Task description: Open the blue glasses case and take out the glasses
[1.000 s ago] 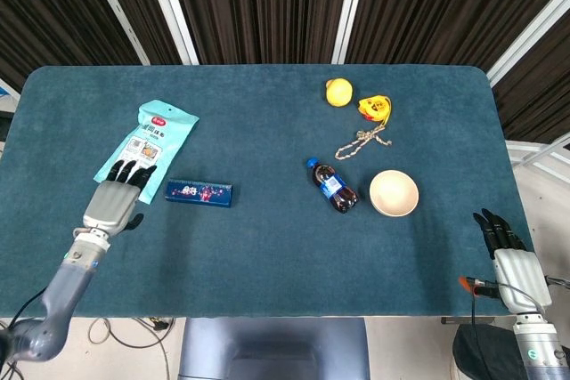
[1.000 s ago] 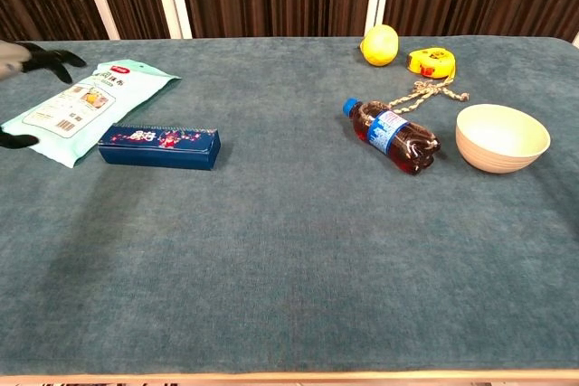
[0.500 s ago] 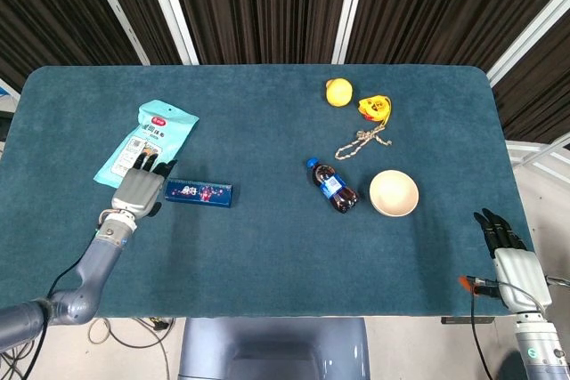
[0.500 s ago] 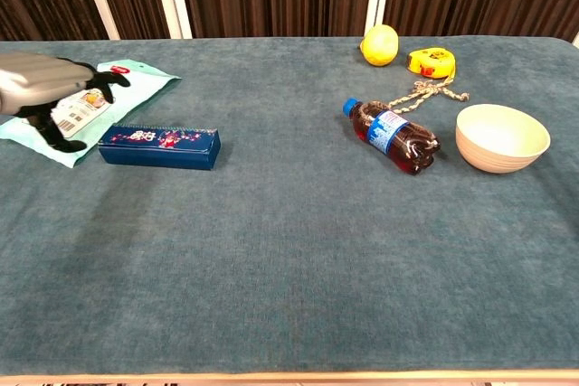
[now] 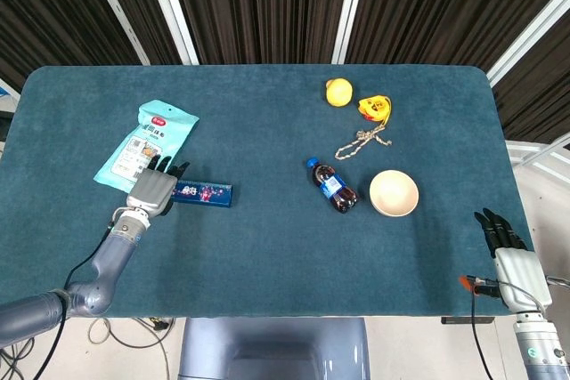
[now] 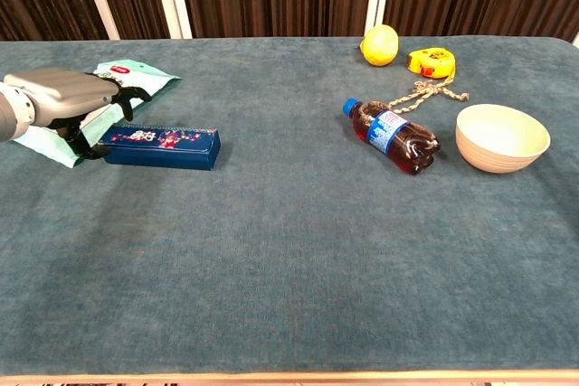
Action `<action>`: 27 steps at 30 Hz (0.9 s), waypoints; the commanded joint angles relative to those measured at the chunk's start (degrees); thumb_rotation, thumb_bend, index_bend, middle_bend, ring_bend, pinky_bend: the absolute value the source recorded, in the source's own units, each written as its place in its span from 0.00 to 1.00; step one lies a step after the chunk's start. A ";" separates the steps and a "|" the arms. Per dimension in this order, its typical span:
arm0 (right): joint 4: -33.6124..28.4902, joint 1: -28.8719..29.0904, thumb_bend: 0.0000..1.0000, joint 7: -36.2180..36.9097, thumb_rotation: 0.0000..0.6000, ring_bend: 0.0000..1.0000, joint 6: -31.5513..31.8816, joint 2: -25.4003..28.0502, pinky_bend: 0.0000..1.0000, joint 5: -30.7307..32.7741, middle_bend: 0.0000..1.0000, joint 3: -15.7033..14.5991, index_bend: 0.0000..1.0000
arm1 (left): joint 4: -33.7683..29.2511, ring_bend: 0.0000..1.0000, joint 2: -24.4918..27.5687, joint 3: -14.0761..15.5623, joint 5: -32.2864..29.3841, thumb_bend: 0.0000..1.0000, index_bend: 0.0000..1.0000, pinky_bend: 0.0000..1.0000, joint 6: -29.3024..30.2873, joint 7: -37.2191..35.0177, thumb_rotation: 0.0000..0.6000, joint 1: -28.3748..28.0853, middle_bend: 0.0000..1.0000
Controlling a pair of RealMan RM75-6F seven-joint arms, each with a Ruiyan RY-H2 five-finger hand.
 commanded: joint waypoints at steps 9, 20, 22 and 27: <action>-0.04 0.01 0.16 -0.14 1.00 0.00 -0.04 -0.04 0.21 0.06 0.00 0.00 0.00 | 0.21 0.00 0.00 0.74 -1.01 0.41 0.00 0.05 -0.02 -0.95 1.00 -0.62 0.24; -0.01 0.02 0.16 -0.49 1.00 0.00 0.03 -0.11 0.21 0.20 0.00 0.07 0.00 | 0.21 0.00 -0.26 1.76 -1.48 0.46 0.02 0.05 0.19 -1.58 1.00 -1.26 0.24; -0.03 0.01 0.16 -0.49 1.00 0.00 0.03 -0.12 0.21 0.24 0.00 0.08 0.00 | 0.16 0.00 -0.23 1.90 -1.61 0.47 0.02 0.05 0.26 -1.67 1.00 -1.33 0.25; -0.02 0.00 0.17 -0.58 1.00 0.00 0.08 -0.14 0.21 0.22 0.00 0.09 0.00 | 0.10 0.00 -0.15 2.14 -1.81 0.52 0.04 0.06 0.51 -1.95 1.00 -1.52 0.27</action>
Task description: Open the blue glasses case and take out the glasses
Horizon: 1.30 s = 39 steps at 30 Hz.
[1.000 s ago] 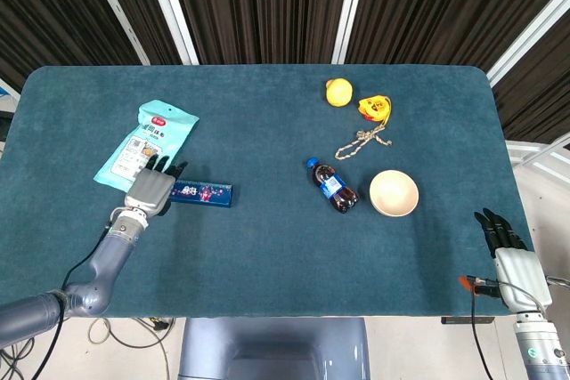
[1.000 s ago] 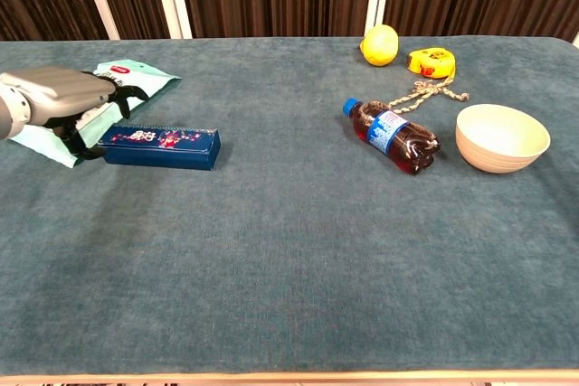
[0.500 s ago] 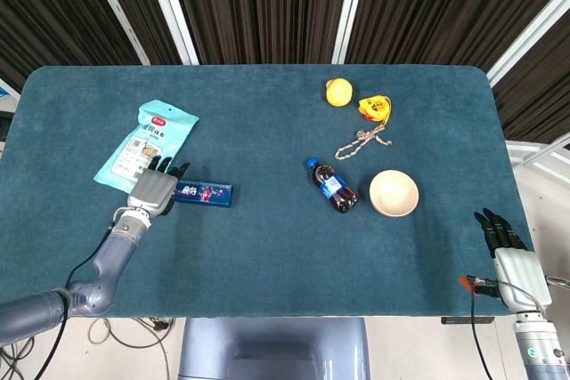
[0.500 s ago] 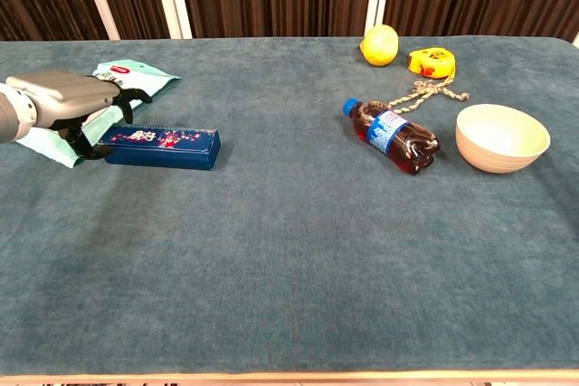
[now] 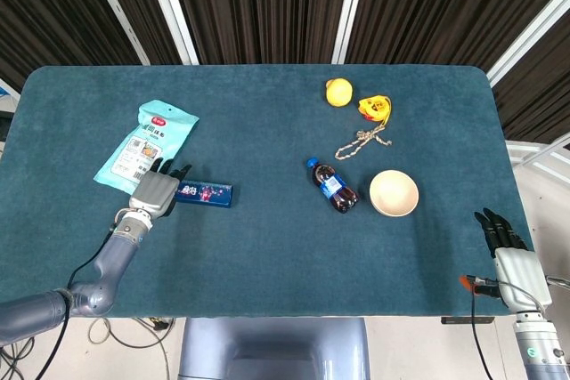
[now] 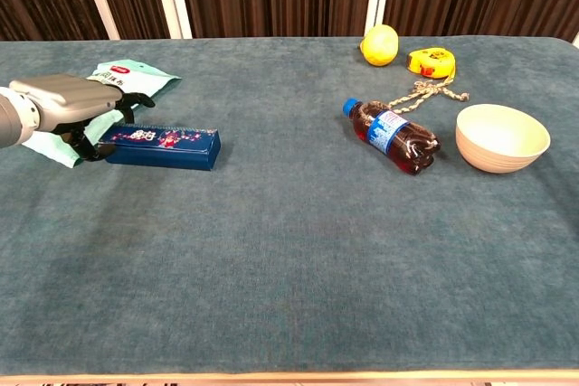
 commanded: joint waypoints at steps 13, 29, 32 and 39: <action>-0.08 -0.02 0.17 -0.11 1.00 0.00 0.02 0.01 0.21 0.23 0.00 0.10 0.00 | -0.01 0.00 -0.03 0.54 -1.36 0.62 0.05 0.07 -0.37 -0.27 1.00 -1.00 0.27; -0.33 -0.08 0.17 -0.06 1.00 0.00 -0.01 0.06 0.21 0.51 0.00 0.15 0.00 | 9.68 0.00 -6.25 -1.93 -6.47 0.62 0.05 0.07 -1.17 0.86 1.00 -4.82 0.23; -0.38 -0.08 0.17 -0.15 1.00 0.00 -0.05 0.08 0.21 0.63 0.00 0.18 0.00 | 13.35 0.00 -8.84 -3.59 -7.53 0.61 0.05 0.07 -0.63 1.08 1.00 -6.37 0.23; -0.54 -0.21 0.17 -0.04 1.00 0.00 0.06 0.28 0.21 0.71 0.00 0.18 0.00 | 16.89 0.00 -12.24 -6.70 -7.14 0.60 0.04 0.07 3.51 -1.54 1.00 -7.10 0.21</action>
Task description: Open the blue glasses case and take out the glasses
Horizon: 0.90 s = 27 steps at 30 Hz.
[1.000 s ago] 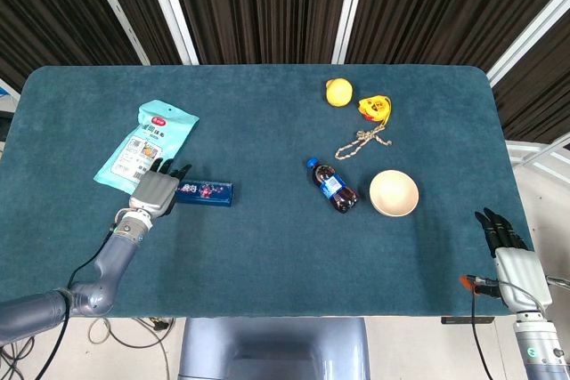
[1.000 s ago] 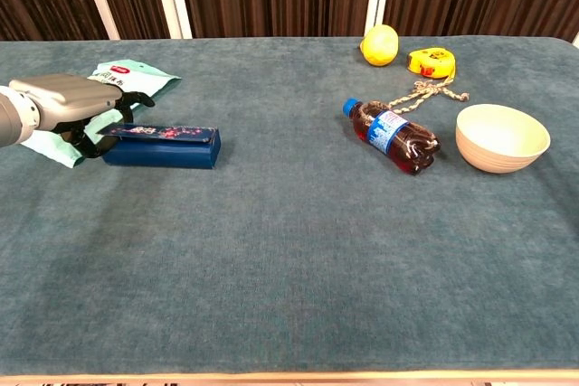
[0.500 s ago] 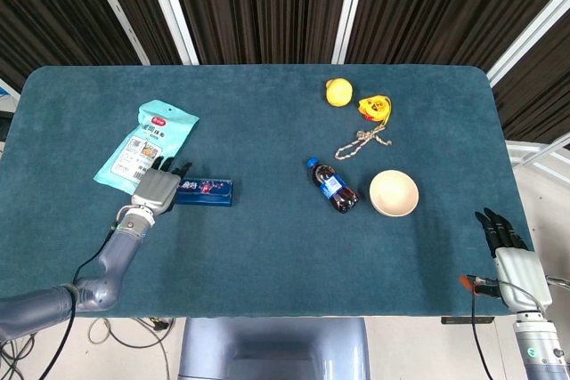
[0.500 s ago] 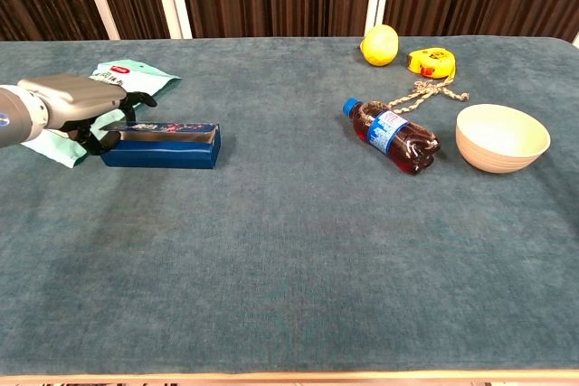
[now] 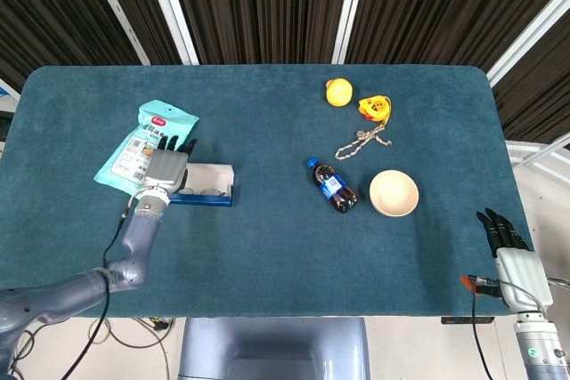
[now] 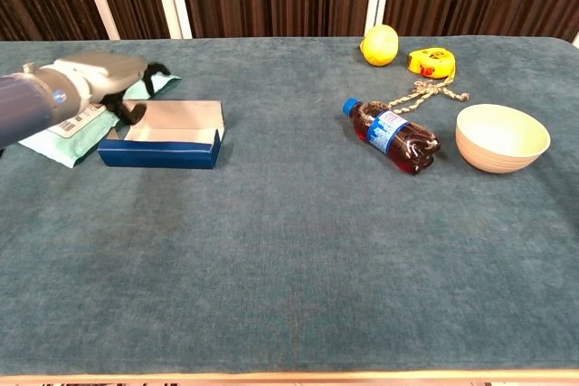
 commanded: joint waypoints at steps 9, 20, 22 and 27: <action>0.10 0.01 0.17 0.48 1.00 0.00 0.05 0.18 0.21 -0.52 0.00 -0.13 0.00 | -17.48 0.03 10.44 2.78 3.98 0.59 0.04 0.13 4.26 -1.97 1.00 5.26 0.22; 0.20 -0.01 0.17 0.44 1.00 0.00 0.22 0.13 0.21 -0.85 0.00 -0.20 0.00 | -29.86 0.68 19.75 7.50 3.54 0.54 0.12 0.79 5.12 2.73 1.00 7.34 0.81; 0.20 -0.03 0.17 0.46 1.00 0.00 0.21 0.15 0.21 -0.75 0.00 -0.18 0.00 | -30.47 0.76 20.18 8.13 2.72 0.54 0.16 0.85 4.36 3.45 1.00 7.11 0.89; 0.20 0.02 0.17 0.45 1.00 0.00 0.08 0.19 0.21 -0.57 0.00 -0.12 0.00 | -30.83 0.82 20.65 10.02 -1.92 0.53 0.22 0.90 2.29 7.00 1.00 5.72 0.95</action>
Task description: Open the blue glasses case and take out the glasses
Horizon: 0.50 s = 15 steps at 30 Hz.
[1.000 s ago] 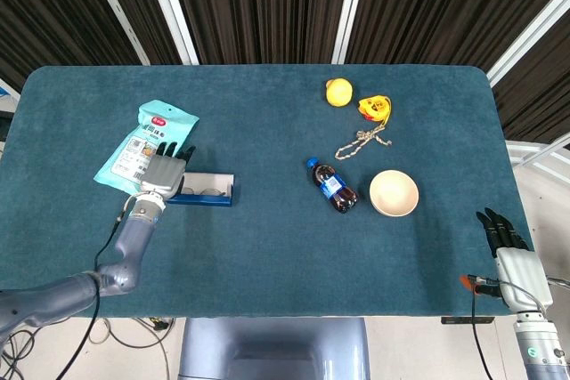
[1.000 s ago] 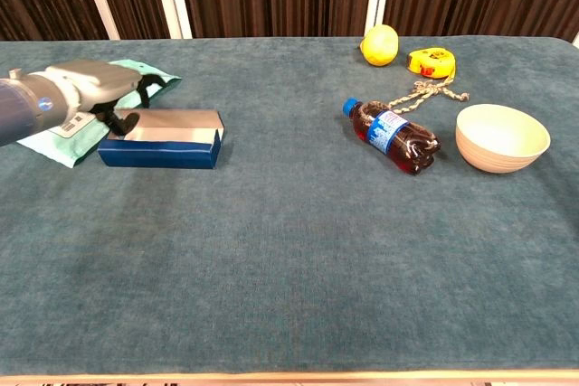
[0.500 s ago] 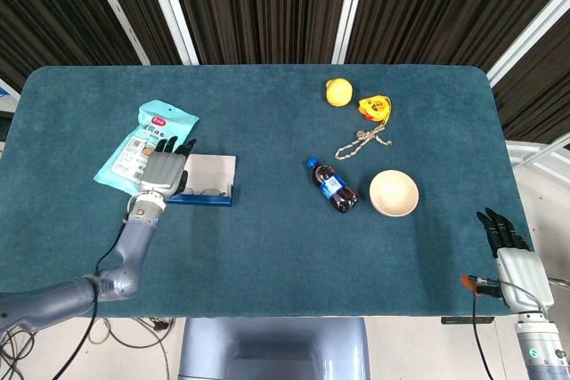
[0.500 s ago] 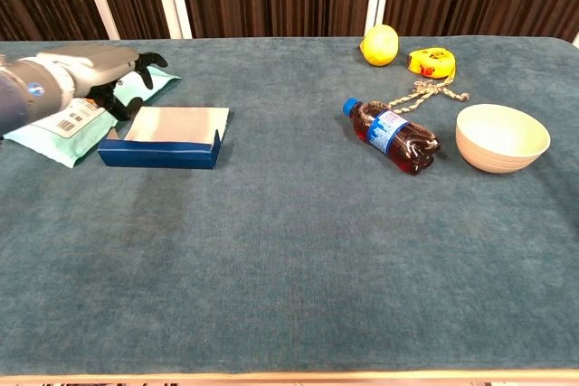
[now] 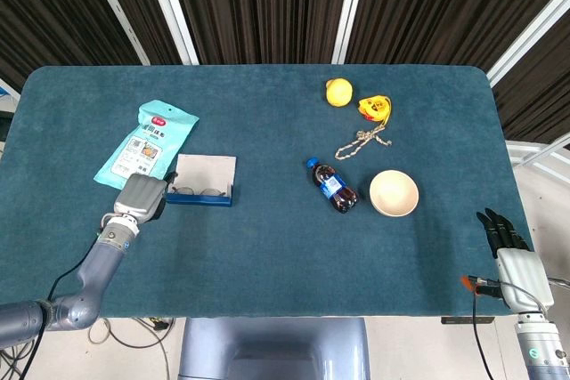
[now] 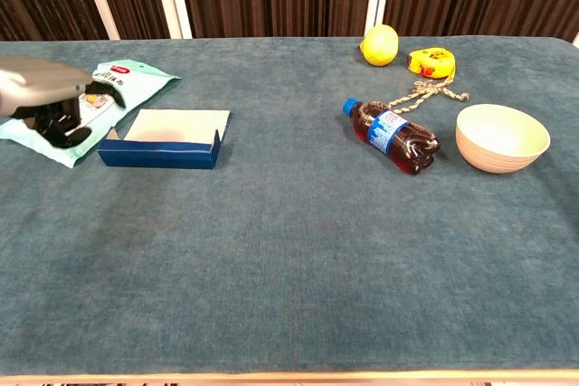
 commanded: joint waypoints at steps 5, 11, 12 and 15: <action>-0.04 0.00 0.17 0.02 1.00 0.00 -0.03 0.03 0.21 -0.01 0.00 -0.02 0.00 | 0.33 0.83 -0.55 1.95 -6.09 0.53 0.22 0.91 -1.75 3.70 1.00 -1.96 0.95; -0.12 -0.02 0.17 -0.03 1.00 0.00 -0.04 0.04 0.21 0.02 0.00 -0.04 0.00 | 0.59 0.83 -1.38 2.65 -7.25 0.53 0.22 0.91 -1.52 4.09 1.00 -2.55 0.95; -0.13 -0.02 0.17 -0.05 1.00 0.00 -0.03 0.04 0.21 0.00 0.00 -0.04 0.00 | 0.55 0.83 -1.40 2.79 -7.29 0.53 0.22 0.91 -1.48 4.11 1.00 -2.59 0.95; -0.17 -0.03 0.17 -0.09 1.00 0.00 0.00 0.04 0.21 -0.06 0.00 -0.07 0.00 | 0.21 0.83 -1.27 3.13 -7.32 0.53 0.23 0.91 -1.33 4.07 1.00 -2.70 0.96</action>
